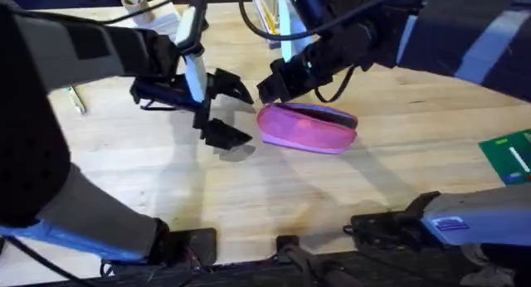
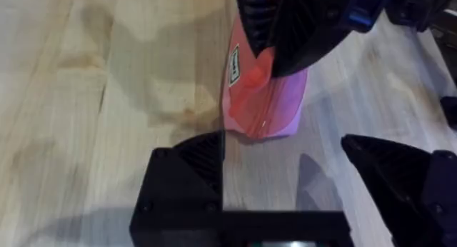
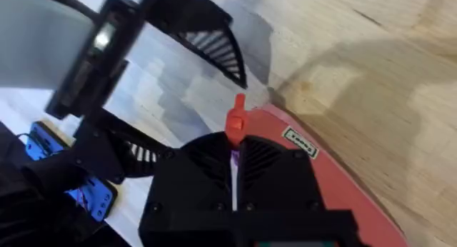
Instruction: Unzip the bag, pick up the pens from the table one at a time and place them inside, then zip the bag closed.
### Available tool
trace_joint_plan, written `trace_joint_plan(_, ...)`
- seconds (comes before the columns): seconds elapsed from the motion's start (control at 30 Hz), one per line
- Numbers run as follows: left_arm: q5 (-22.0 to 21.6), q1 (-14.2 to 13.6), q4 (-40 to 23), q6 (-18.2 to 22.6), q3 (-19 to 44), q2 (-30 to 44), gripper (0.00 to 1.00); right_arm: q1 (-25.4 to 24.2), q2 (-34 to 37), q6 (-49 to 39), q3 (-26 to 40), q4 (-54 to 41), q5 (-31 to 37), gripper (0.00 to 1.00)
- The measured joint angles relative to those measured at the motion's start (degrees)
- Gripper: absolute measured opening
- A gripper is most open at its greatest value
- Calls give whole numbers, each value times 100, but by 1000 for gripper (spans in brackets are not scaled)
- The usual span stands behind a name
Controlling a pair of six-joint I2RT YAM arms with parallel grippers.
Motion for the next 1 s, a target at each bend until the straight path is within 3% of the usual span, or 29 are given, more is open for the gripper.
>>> trace_joint_plan(0.43, 499, -405, 509, -17, -2, 265, 976, 0, 0, 0, 0, 6, 0, 33)
trace_joint_plan(0.77, 568, -552, 644, -234, -2, 265, 442, 0, 2, 0, 0, 9, -2, 33)
trace_joint_plan(0.8, 566, -549, 667, -247, -2, 265, 329, 0, 0, 0, 0, 9, -5, 33)
trace_joint_plan(0.83, 560, -549, 683, -261, -4, 265, 58, 15, 0, 2, 0, 0, -31, 33)
trace_joint_plan(1.0, 560, -549, 682, -259, -4, 266, 45, 17, 0, 2, 0, -7, -46, 33)
